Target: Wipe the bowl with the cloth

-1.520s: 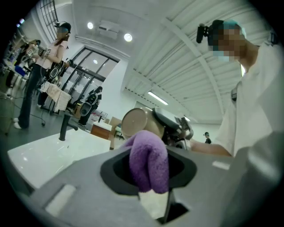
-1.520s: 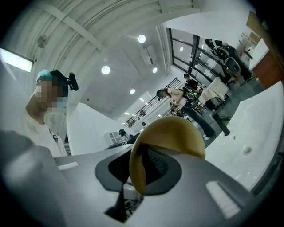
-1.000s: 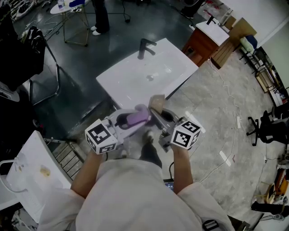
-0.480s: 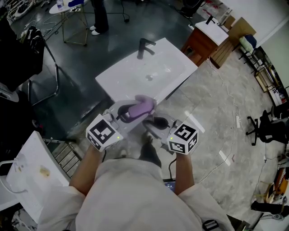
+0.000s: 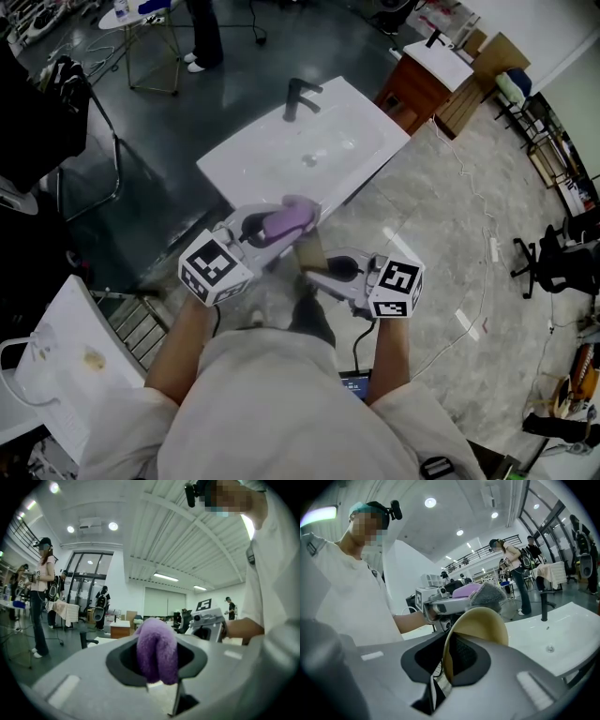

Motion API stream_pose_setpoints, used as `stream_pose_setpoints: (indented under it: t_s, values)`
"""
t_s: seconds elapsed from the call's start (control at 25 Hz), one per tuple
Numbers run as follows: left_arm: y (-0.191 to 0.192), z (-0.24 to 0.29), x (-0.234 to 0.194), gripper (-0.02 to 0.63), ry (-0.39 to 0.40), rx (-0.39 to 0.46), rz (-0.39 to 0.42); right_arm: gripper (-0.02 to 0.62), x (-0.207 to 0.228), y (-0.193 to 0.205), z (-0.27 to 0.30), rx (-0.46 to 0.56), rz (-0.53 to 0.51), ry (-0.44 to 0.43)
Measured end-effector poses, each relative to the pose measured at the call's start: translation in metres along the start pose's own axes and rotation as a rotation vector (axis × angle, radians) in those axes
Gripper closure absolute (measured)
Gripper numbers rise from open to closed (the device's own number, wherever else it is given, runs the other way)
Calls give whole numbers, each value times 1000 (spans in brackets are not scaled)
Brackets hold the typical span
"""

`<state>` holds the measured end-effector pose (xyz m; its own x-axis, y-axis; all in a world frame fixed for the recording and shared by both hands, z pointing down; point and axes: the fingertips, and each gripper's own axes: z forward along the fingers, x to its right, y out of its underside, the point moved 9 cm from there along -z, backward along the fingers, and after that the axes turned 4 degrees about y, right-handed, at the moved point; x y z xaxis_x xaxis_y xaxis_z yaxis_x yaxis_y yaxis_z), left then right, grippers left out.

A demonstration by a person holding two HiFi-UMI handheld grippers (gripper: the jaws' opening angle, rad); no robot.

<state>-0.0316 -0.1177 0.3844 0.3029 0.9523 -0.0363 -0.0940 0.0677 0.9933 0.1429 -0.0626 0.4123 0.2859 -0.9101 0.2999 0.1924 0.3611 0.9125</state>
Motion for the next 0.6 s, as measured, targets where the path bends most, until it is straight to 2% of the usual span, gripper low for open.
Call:
stream_pose_setpoints:
  t_s: [0.16, 0.32, 0.44, 0.52, 0.6]
  values:
    - [13, -1, -9, 492, -11, -49, -14, 557, -7, -1, -8, 48, -10, -96]
    - [35, 2, -7, 494, 43, -157, 19, 565, -14, -15, -15, 222, -8, -224]
    - [45, 8, 5, 494, 105, -123, -25, 563, -10, -25, -16, 304, 14, -228]
    - [50, 7, 8, 494, 115, -65, -95, 563, -8, -29, -16, 339, 28, -214]
    - [52, 5, 9, 494, 114, -40, -131, 563, -4, -32, -18, 369, 52, -186]
